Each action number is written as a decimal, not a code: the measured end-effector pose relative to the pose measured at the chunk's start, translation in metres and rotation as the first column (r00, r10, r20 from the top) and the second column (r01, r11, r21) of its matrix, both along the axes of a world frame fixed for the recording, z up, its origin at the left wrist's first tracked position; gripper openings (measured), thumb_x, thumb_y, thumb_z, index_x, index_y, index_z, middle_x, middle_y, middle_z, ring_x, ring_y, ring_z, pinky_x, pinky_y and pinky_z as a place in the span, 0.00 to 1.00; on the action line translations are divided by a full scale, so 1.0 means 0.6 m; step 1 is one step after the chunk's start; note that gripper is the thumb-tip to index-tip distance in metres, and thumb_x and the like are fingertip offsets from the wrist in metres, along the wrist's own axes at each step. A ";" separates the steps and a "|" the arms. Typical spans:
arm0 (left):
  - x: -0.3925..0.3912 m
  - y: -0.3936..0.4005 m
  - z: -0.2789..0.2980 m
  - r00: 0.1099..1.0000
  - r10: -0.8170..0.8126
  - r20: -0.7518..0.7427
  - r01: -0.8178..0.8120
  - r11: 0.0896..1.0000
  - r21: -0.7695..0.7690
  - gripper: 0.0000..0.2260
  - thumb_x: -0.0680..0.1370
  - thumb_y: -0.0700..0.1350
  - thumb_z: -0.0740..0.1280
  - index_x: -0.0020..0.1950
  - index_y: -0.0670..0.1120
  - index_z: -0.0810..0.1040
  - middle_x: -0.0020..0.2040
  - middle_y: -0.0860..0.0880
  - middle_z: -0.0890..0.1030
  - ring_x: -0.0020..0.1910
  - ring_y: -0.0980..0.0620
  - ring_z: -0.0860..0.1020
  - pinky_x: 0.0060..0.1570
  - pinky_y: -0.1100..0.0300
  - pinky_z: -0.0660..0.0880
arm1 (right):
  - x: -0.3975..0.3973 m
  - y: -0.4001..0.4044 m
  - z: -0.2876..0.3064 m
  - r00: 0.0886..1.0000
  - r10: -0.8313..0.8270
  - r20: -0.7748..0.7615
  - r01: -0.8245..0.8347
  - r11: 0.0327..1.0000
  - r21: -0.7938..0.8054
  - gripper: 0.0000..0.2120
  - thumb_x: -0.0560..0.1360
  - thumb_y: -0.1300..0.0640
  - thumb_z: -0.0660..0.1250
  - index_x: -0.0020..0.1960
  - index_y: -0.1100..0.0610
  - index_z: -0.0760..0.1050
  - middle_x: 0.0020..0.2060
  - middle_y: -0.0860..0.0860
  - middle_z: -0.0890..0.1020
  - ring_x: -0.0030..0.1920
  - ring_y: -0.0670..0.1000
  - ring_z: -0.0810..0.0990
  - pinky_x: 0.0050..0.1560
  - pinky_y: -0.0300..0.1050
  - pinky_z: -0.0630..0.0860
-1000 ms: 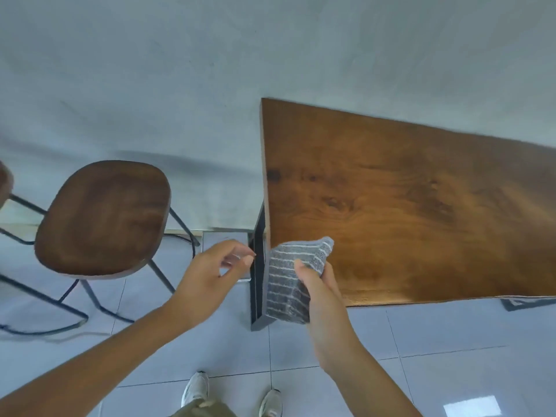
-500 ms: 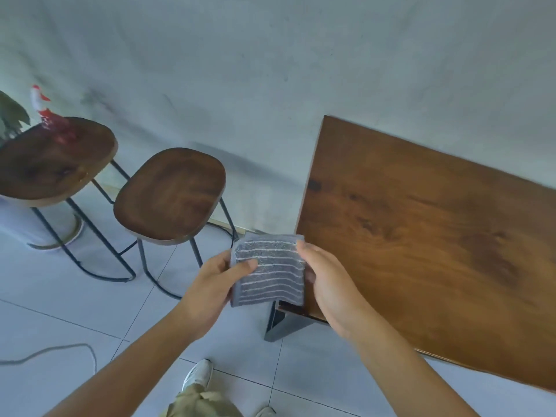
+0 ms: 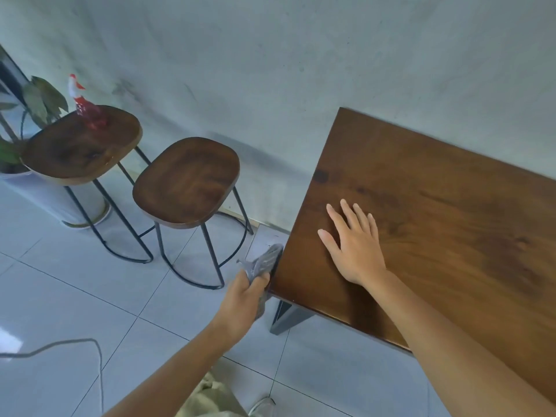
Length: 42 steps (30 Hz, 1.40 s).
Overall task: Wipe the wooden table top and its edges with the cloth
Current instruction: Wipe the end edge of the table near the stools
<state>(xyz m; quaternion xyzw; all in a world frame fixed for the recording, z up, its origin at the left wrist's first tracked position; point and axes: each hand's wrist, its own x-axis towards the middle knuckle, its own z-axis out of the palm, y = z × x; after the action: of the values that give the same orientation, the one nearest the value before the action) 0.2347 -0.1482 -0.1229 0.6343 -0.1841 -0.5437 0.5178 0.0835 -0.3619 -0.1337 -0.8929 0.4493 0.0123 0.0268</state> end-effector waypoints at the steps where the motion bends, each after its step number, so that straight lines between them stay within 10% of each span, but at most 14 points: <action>1: -0.012 -0.003 0.001 0.999 -0.002 -0.037 0.001 1.000 -0.026 0.16 0.82 0.54 0.63 0.54 0.41 0.66 0.42 0.43 0.68 0.39 0.45 0.68 0.44 0.52 0.73 | 0.001 -0.001 -0.001 1.000 0.000 0.003 0.000 1.000 0.005 0.37 0.78 0.28 0.35 0.82 0.42 0.51 0.83 0.49 0.51 0.82 0.55 0.47 0.81 0.58 0.44; 5: -0.028 -0.017 -0.002 0.993 0.038 -0.110 -0.037 0.999 0.018 0.30 0.80 0.69 0.56 0.79 0.56 0.60 0.70 0.55 0.69 0.71 0.56 0.67 0.77 0.50 0.60 | -0.003 -0.003 -0.006 0.998 -0.008 0.059 0.008 1.000 0.006 0.33 0.81 0.30 0.41 0.82 0.43 0.54 0.83 0.49 0.53 0.82 0.55 0.48 0.81 0.57 0.46; 10: 0.001 -0.070 0.011 0.990 0.029 -0.136 -0.016 0.995 0.094 0.41 0.75 0.77 0.50 0.77 0.51 0.69 0.72 0.46 0.76 0.71 0.46 0.74 0.75 0.48 0.65 | -0.002 -0.002 -0.005 0.997 -0.006 0.077 0.005 1.000 0.003 0.34 0.81 0.29 0.41 0.82 0.42 0.53 0.83 0.48 0.53 0.82 0.54 0.47 0.81 0.56 0.44; 13: 0.017 -0.122 0.025 0.989 0.036 -0.144 -0.025 0.997 0.079 0.31 0.85 0.63 0.45 0.81 0.45 0.61 0.78 0.43 0.69 0.76 0.41 0.68 0.71 0.52 0.65 | -0.003 -0.003 -0.007 0.997 -0.007 0.081 0.007 1.000 0.000 0.33 0.81 0.29 0.42 0.82 0.42 0.53 0.83 0.48 0.53 0.82 0.54 0.47 0.81 0.55 0.43; 18: 0.021 -0.147 0.015 0.977 0.050 -0.208 -0.035 0.997 0.073 0.21 0.84 0.59 0.57 0.69 0.47 0.78 0.61 0.41 0.84 0.59 0.42 0.83 0.58 0.50 0.81 | -0.003 -0.006 -0.012 0.993 -0.009 0.116 0.009 1.000 -0.003 0.34 0.81 0.29 0.42 0.82 0.42 0.55 0.83 0.48 0.54 0.82 0.54 0.49 0.81 0.56 0.44; 26: 0.010 -0.128 -0.034 0.950 -0.272 0.150 0.270 0.962 0.036 0.23 0.85 0.61 0.51 0.79 0.67 0.50 0.78 0.54 0.64 0.75 0.50 0.68 0.76 0.47 0.66 | -0.004 -0.006 -0.017 0.991 -0.015 0.136 0.016 1.000 -0.009 0.33 0.81 0.29 0.43 0.82 0.41 0.55 0.83 0.47 0.54 0.82 0.54 0.48 0.81 0.56 0.44; 33: 0.039 -0.262 -0.013 0.926 -0.336 0.172 0.323 0.941 0.097 0.14 0.84 0.65 0.47 0.68 0.68 0.59 0.61 0.57 0.72 0.55 0.58 0.75 0.60 0.58 0.72 | -0.002 -0.006 -0.012 0.993 -0.044 0.110 0.044 0.999 0.009 0.34 0.80 0.27 0.40 0.81 0.39 0.54 0.83 0.45 0.53 0.82 0.51 0.47 0.81 0.56 0.44; 42: 0.055 -0.305 -0.029 0.933 -0.329 0.143 0.320 0.944 0.083 0.22 0.83 0.64 0.51 0.78 0.64 0.59 0.73 0.53 0.70 0.71 0.52 0.70 0.73 0.51 0.67 | 0.000 -0.008 0.006 0.961 -0.125 0.246 0.087 0.983 0.160 0.33 0.79 0.28 0.48 0.80 0.40 0.59 0.81 0.39 0.55 0.81 0.43 0.46 0.82 0.54 0.47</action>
<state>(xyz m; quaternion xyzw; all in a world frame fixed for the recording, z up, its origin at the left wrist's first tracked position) 0.2674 -0.3313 -0.1400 0.6502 -0.3102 -0.5760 0.3863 0.0834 -0.3665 -0.1303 -0.8571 0.4874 -0.0709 0.1511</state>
